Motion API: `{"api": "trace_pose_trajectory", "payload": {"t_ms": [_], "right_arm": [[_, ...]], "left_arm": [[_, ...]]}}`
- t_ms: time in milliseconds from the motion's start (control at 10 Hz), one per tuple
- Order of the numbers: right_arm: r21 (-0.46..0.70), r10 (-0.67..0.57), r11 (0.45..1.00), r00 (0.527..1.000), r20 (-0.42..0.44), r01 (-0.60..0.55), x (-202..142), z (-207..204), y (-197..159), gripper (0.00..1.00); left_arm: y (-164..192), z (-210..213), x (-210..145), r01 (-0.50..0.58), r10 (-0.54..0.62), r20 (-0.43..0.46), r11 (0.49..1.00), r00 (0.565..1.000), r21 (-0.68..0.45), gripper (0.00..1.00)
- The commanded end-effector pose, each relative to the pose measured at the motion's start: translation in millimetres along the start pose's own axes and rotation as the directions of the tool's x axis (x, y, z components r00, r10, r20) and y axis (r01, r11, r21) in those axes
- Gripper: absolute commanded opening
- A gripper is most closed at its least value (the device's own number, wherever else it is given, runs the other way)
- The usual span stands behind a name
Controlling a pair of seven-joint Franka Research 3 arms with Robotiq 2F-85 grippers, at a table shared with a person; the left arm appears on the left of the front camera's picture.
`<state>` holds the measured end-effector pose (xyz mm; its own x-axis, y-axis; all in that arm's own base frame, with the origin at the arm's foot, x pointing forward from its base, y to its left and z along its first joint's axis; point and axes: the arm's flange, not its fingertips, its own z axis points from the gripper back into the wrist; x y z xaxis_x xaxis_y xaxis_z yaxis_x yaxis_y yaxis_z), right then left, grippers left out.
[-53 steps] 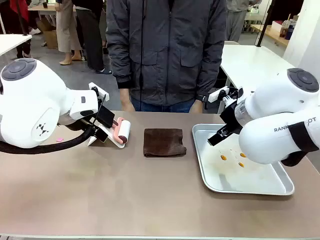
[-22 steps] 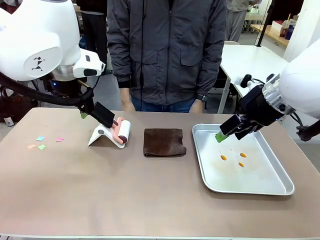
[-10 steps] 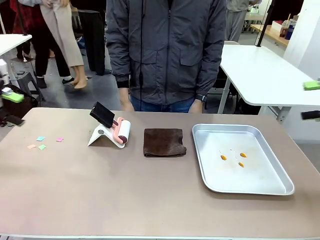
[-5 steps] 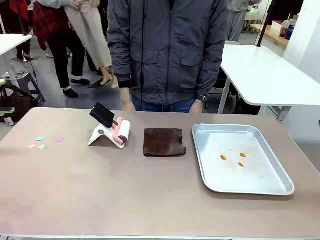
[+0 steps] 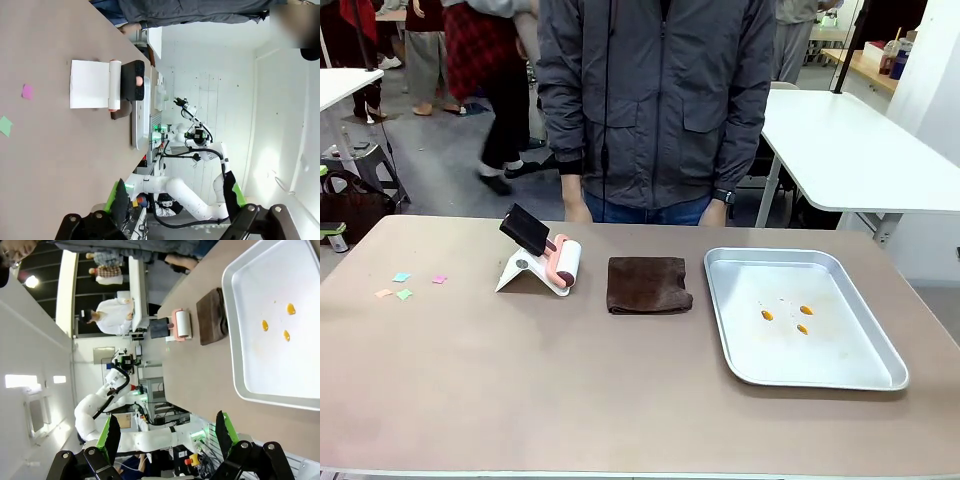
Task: Clean the surface of the table.
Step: Hold the Lint Roller with your left hand and the towel with your right hand.
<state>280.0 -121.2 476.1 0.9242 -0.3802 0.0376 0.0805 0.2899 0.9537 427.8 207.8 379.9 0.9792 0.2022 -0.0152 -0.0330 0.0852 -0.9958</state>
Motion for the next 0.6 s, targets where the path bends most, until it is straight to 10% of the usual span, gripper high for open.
{"api": "trace_pose_trajectory", "payload": {"t_ms": [0,500], "right_arm": [[0.026,0.0,1.0,1.0,0.008,0.0,1.2,1.0,5.3,1.0],[0.026,0.0,1.0,1.0,0.008,0.0,1.2,1.0,5.3,1.0]], "left_arm": [[-2.8,2.9,2.9,0.006,-0.006,0.0,1.0,1.0,-0.018,1.0],[-2.8,2.9,2.9,0.006,-0.006,0.0,1.0,1.0,-0.018,1.0]]}}
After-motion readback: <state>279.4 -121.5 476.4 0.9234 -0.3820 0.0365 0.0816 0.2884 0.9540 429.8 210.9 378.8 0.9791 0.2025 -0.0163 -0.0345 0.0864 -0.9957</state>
